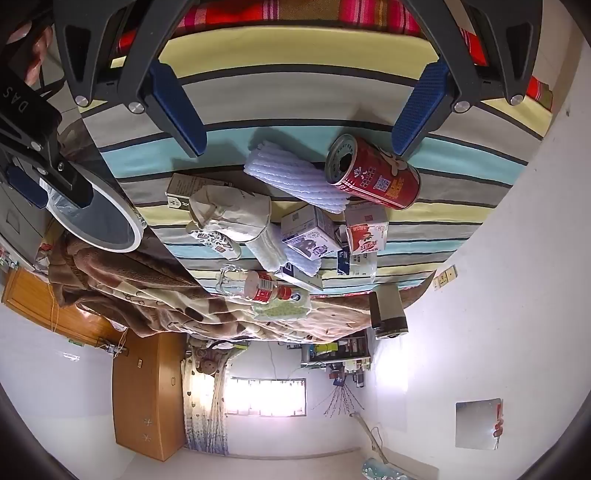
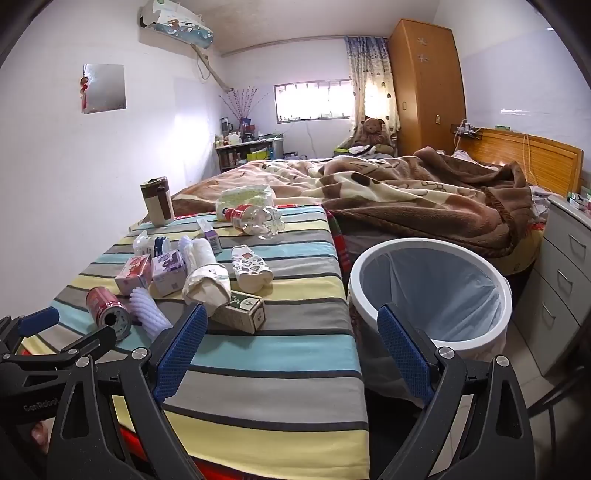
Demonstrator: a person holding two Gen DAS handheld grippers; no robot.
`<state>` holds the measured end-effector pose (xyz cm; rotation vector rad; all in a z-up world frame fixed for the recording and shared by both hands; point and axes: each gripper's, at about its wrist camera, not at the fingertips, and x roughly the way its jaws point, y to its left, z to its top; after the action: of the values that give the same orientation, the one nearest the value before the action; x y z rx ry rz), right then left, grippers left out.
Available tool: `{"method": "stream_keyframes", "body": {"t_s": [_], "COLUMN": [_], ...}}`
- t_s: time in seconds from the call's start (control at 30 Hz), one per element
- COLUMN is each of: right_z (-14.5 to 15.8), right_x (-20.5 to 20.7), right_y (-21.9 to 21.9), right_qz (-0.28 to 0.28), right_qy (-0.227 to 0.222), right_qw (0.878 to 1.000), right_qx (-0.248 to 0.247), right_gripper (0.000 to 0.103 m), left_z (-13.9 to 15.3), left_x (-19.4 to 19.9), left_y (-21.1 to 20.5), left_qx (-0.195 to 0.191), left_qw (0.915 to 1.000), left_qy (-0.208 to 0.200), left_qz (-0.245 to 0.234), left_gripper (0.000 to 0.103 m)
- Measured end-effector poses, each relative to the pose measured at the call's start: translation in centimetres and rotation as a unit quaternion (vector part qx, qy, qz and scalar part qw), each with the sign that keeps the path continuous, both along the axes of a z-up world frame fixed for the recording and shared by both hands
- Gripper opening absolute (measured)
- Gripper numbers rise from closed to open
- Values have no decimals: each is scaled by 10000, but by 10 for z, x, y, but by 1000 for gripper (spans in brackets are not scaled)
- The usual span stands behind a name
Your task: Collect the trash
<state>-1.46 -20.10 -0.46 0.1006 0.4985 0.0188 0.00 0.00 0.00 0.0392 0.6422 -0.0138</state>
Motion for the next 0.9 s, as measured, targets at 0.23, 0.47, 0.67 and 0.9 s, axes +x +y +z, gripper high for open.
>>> {"method": "stream_keyframes", "body": {"t_s": [0.23,0.47,0.67,0.9], "right_z": [-1,0,2,1], "right_x": [1,1,-1,-2], "right_y": [1,1,-3,-2], "right_qz": [-52,-58,-41,-29], "right_qy": [92,87,81,88], "right_qw": [9999,9999,9999,9999], "right_qx": [-63,-101,-79,-108], "right_gripper": [95,95,95,95], "left_z": [0,-1,-2,-1], "left_x": [0,-2,2,1], "left_y": [0,0,-3,-1], "left_qx": [-52,-63,-54,-76], "left_qw": [10000,10000,10000,10000], "left_qy": [25,29,48,47], "left_qz": [-18,-12,-4,-9], "left_gripper": [102,102,102,102]}}
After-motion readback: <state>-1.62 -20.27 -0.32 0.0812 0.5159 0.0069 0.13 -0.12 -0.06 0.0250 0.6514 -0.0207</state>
